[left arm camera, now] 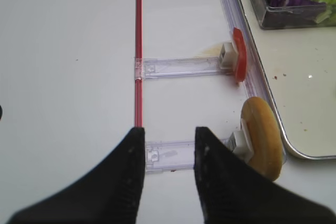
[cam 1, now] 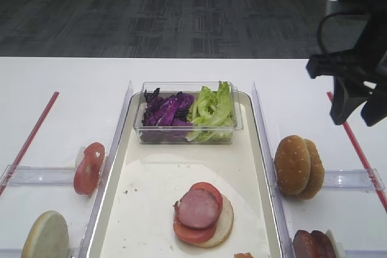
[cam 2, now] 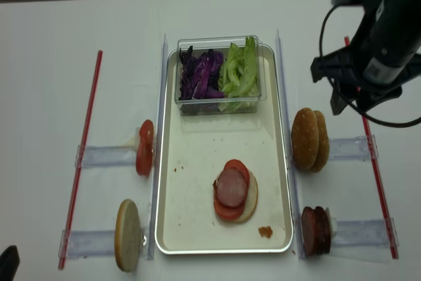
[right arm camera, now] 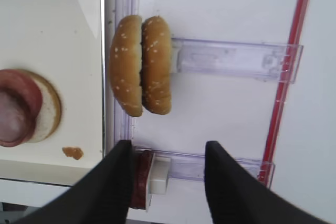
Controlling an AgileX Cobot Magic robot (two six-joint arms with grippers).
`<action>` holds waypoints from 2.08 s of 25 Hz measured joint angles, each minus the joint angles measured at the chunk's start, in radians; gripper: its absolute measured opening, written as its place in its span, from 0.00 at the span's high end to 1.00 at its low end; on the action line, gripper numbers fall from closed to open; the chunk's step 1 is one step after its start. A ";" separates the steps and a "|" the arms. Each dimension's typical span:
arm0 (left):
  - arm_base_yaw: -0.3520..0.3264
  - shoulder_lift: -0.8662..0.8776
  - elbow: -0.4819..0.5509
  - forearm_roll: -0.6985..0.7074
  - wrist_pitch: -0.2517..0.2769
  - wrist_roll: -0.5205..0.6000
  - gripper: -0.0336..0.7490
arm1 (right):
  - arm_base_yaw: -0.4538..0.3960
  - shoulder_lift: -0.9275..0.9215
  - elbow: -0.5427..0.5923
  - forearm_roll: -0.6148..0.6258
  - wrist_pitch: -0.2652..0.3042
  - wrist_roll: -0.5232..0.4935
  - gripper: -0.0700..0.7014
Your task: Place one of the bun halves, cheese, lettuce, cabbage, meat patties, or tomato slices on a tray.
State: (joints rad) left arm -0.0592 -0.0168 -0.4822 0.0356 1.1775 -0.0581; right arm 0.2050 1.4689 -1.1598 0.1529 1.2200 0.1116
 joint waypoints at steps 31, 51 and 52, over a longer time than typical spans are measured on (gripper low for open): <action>0.000 0.000 0.000 0.000 0.000 0.000 0.67 | -0.164 -0.493 0.219 -0.065 0.022 -0.139 0.48; 0.000 0.000 0.000 0.000 0.000 0.000 0.67 | -0.164 -1.097 0.492 -0.071 0.045 -0.164 0.48; 0.000 0.000 0.000 0.000 0.000 0.000 0.67 | -0.164 -1.117 0.505 -0.083 0.045 -0.165 0.48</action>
State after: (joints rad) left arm -0.0592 -0.0168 -0.4822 0.0356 1.1775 -0.0581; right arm 0.0414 0.3521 -0.6550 0.0698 1.2652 -0.0537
